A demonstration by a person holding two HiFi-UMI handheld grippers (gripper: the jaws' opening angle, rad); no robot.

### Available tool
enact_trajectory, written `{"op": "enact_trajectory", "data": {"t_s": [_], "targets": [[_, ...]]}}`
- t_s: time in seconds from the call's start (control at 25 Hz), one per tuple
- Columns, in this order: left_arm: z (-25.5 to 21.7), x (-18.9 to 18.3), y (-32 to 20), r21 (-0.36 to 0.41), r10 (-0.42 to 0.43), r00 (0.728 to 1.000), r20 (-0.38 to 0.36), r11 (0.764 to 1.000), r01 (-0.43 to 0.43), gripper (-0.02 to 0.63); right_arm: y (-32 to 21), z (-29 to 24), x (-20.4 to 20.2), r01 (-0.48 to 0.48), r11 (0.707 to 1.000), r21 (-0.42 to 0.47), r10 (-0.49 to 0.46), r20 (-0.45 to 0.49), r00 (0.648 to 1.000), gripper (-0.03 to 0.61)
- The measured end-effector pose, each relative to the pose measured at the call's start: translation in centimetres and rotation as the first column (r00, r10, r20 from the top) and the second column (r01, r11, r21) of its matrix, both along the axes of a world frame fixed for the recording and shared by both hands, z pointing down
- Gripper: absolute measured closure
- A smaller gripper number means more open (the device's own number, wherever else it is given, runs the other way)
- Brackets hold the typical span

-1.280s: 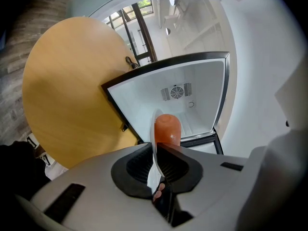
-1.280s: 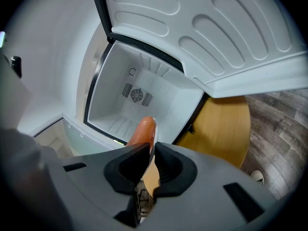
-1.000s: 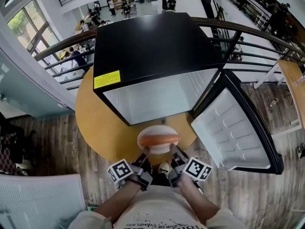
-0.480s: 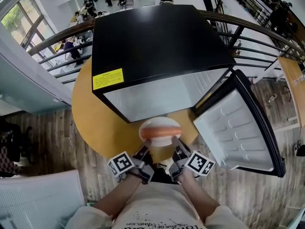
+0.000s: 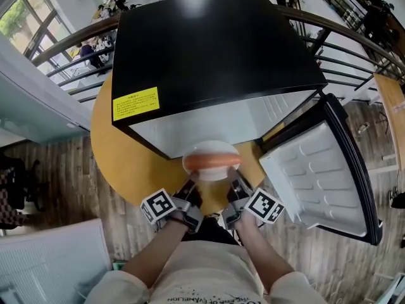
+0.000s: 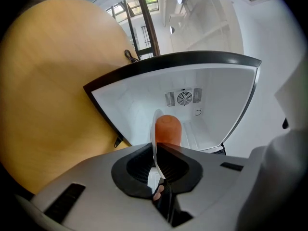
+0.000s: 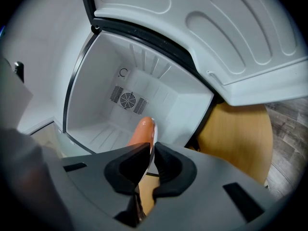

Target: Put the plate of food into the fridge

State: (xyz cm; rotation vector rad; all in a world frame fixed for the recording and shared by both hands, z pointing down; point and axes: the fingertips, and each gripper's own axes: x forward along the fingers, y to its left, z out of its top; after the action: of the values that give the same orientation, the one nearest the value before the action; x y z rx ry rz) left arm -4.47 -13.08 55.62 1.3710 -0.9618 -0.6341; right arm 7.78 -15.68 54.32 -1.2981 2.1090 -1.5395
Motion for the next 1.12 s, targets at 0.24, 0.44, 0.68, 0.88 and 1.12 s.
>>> {"op": "enact_trajectory", "data": {"t_s": [0.24, 0.44, 0.68, 0.88, 1.12], "targets": [[0.6, 0.0, -2.5, 0.017, -0.021, 1.000, -0.019, 1.000, 0.021, 0.572, -2.4, 0.8, 0.0, -0.006, 1.000, 0.004, 0.006, 0.002, 1.000, 0.531], [2.1, -0.2, -3.7, -0.018, -0.035, 0.999, -0.014, 0.999, 0.035, 0.574, -4.0, 2.0, -0.2, -0.001, 1.000, -0.005, 0.001, -0.002, 1.000, 0.531], [3.5, -0.6, -5.5, -0.030, -0.060, 0.998, -0.020, 0.998, 0.059, 0.574, -5.9, 3.5, -0.5, -0.007, 1.000, -0.023, 0.007, -0.006, 1.000, 0.531], [4.9, -0.8, -6.9, -0.049, -0.092, 0.996, -0.019, 0.995, 0.091, 0.575, -7.6, 4.9, -0.6, -0.025, 0.999, -0.035, 0.024, -0.015, 1.000, 0.532], [6.6, -1.0, -8.6, -0.062, -0.129, 0.991, -0.028, 0.990, 0.127, 0.575, -9.7, 6.6, -0.9, -0.034, 0.999, -0.042, 0.032, -0.033, 0.999, 0.532]]}}
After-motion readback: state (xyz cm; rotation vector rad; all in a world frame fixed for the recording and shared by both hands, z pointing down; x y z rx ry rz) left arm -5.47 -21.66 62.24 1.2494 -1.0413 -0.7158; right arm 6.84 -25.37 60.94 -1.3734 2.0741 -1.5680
